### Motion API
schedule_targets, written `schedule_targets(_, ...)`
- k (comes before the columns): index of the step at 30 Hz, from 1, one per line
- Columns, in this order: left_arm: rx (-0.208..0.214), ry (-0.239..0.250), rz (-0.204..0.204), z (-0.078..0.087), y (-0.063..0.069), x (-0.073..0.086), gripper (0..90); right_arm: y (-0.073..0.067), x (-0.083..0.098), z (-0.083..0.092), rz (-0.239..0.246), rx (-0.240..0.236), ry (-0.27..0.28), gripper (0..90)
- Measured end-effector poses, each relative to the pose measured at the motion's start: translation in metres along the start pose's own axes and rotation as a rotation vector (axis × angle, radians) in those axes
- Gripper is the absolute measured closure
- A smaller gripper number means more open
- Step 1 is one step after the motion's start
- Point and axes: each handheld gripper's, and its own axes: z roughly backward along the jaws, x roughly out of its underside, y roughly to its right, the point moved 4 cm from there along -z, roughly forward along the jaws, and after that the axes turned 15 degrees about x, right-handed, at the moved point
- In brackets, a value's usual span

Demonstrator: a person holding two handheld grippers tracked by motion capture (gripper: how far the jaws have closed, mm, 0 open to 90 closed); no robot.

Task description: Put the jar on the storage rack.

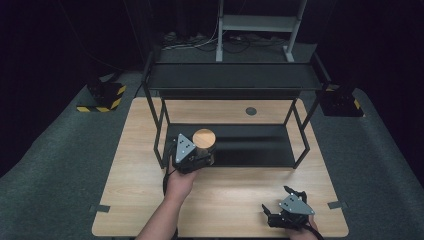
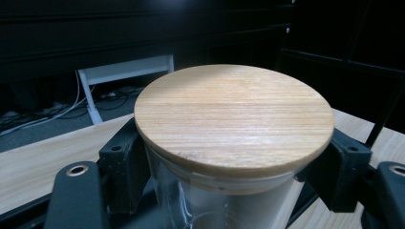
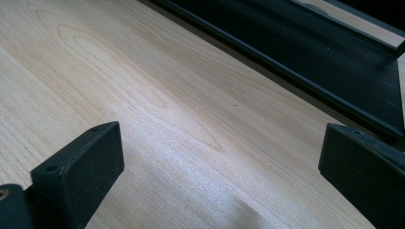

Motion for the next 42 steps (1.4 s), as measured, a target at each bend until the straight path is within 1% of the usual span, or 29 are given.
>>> schedule_targets(4, -0.002, 0.002, 0.001, -0.006, 0.002, -0.003, 26.4, 0.001, 0.000, 0.000, -0.006, 0.000, -0.001, 0.5)
schedule_targets(9, -0.007, 0.020, 0.036, -0.010, -0.002, -0.006, 26.4, 0.000, 0.000, 0.000, -0.001, 0.000, 0.004, 0.5)
schedule_targets(11, -0.012, 0.021, 0.038, -0.011, -0.004, -0.006, 26.4, 0.000, 0.000, 0.001, -0.001, 0.001, 0.010, 0.6)
schedule_targets(16, -0.016, 0.025, 0.036, -0.013, -0.007, -0.007, 26.4, 0.000, 0.000, 0.001, 0.005, -0.001, 0.012, 0.6)
schedule_targets(18, -0.018, 0.020, 0.022, -0.015, -0.009, -0.006, 26.4, 0.000, 0.000, 0.001, 0.004, 0.001, 0.009, 0.5)
schedule_targets(22, -0.020, 0.018, 0.015, -0.018, -0.011, -0.005, 26.4, 0.000, 0.000, 0.001, 0.003, 0.000, 0.009, 0.5)
schedule_targets(23, -0.021, 0.022, 0.019, -0.019, -0.011, -0.005, 26.4, 0.000, 0.000, 0.001, 0.003, 0.000, 0.009, 0.5)
schedule_targets(31, -0.023, 0.026, 0.016, -0.024, -0.014, -0.004, 26.4, 0.000, 0.000, 0.001, -0.002, -0.002, 0.016, 0.6)
schedule_targets(42, -0.028, 0.019, 0.004, -0.032, -0.018, -0.004, 26.4, 0.001, 0.000, 0.002, -0.009, -0.003, 0.015, 0.5)
